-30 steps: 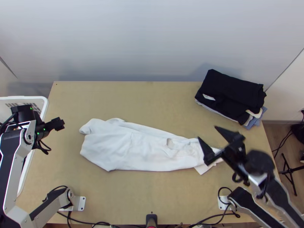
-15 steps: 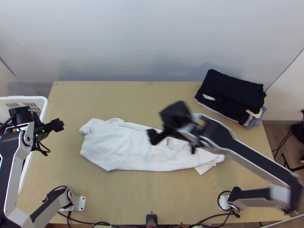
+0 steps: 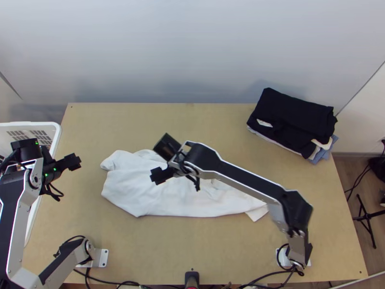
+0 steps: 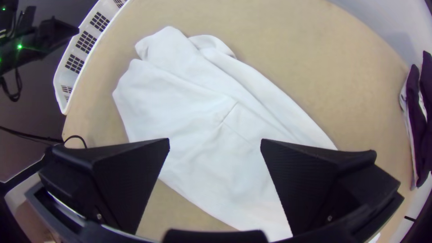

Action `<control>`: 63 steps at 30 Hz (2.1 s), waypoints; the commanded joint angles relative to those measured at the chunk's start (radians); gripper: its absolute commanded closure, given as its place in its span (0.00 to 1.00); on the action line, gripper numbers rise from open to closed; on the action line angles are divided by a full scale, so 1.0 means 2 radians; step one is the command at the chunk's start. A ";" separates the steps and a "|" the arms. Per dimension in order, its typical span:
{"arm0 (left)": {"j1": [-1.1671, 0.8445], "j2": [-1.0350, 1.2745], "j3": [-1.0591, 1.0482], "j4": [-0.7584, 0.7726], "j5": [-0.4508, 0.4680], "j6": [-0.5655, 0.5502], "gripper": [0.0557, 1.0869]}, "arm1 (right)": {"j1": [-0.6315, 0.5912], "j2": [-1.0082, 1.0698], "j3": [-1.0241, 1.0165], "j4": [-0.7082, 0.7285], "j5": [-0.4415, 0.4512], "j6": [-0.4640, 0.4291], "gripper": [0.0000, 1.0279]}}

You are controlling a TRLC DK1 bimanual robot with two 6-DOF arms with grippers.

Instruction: Fold the t-shirt

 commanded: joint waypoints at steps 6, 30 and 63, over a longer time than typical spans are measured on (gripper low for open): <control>0.001 -0.005 0.000 -0.003 -0.001 -0.002 0.04 | -0.014 0.084 0.031 -0.010 0.000 0.013 0.24; 0.004 0.007 0.006 -0.004 -0.001 -0.004 0.04 | -0.008 0.143 0.098 -0.024 0.000 0.028 0.37; 0.002 0.037 0.015 0.007 0.000 -0.003 0.04 | -0.070 0.022 0.020 -0.022 0.034 -0.025 0.97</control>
